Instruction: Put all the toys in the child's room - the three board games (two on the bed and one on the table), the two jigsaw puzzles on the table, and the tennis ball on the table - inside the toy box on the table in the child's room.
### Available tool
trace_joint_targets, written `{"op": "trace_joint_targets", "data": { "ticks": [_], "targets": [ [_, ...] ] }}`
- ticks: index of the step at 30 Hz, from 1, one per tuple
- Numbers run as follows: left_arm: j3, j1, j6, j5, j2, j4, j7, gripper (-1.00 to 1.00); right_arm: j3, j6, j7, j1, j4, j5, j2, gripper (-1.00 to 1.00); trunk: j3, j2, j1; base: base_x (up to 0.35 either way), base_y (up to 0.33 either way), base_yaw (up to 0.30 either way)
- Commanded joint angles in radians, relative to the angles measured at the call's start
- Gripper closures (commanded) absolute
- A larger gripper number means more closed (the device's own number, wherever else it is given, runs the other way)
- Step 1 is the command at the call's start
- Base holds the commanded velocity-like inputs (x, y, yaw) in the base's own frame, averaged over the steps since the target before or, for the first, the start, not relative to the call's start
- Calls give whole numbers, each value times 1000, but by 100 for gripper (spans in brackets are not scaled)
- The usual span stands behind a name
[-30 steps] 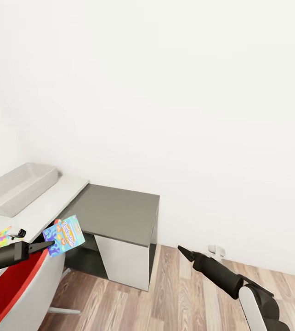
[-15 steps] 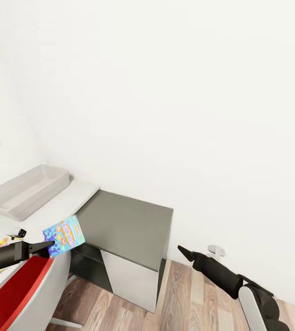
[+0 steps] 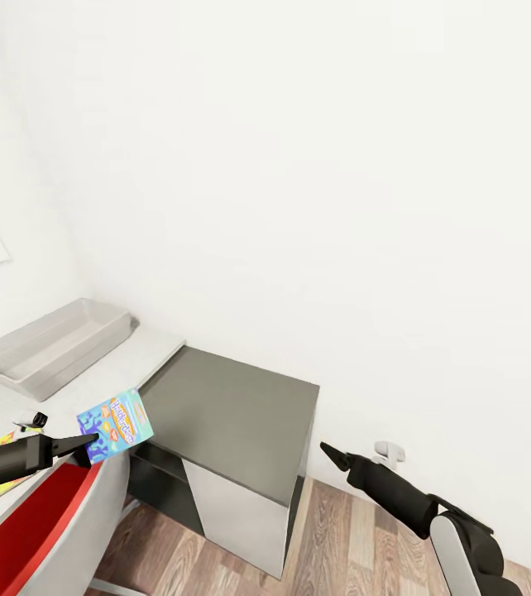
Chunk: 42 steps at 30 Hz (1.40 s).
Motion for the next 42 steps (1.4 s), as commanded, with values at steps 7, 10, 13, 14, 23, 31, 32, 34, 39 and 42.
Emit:
{"op": "trace_joint_targets", "data": {
  "ticks": [7,10,13,14,23,31,32,34,39,42],
  "targets": [
    [0,-1,9,0,1,0,-5,100,-2,8,3,-1,-1,-2,1,-100,2,-2,1,2,44,1],
    [0,-1,9,0,1,0,-5,100,-2,7,3,-1,-1,-2,1,-100,6,-2,1,10,165,15],
    [0,-1,9,0,2,0,-5,100,-2,7,3,-1,-1,-2,2,-100,11,-2,1,47,74,48],
    [0,-1,9,0,2,0,-5,100,-2,7,3,-1,-1,-2,2,-100,12,-2,1,79,26,65],
    [0,-1,9,0,2,0,-5,100,-2,7,3,-1,-1,-2,2,-100,27,-2,1,160,24,87],
    [0,-1,8,0,2,0,-5,100,-2,8,2,-1,-1,-2,2,-100,39,-2,1,117,33,136],
    [0,-1,8,0,2,0,-5,100,-2,8,2,-1,-1,-2,2,-100,41,-2,1,21,4,170],
    [0,-1,8,0,2,0,-5,100,-2,8,1,-1,-1,-2,3,-100,44,-2,1,15,3,176],
    [0,-1,8,0,1,0,-5,100,-2,8,0,-1,-1,-2,4,-100,50,-2,1,5,1,193],
    [-1,-1,8,0,0,0,-5,100,-2,8,-1,-1,-1,-2,4,-100,54,-2,1,1,0,211]
  ]
}}
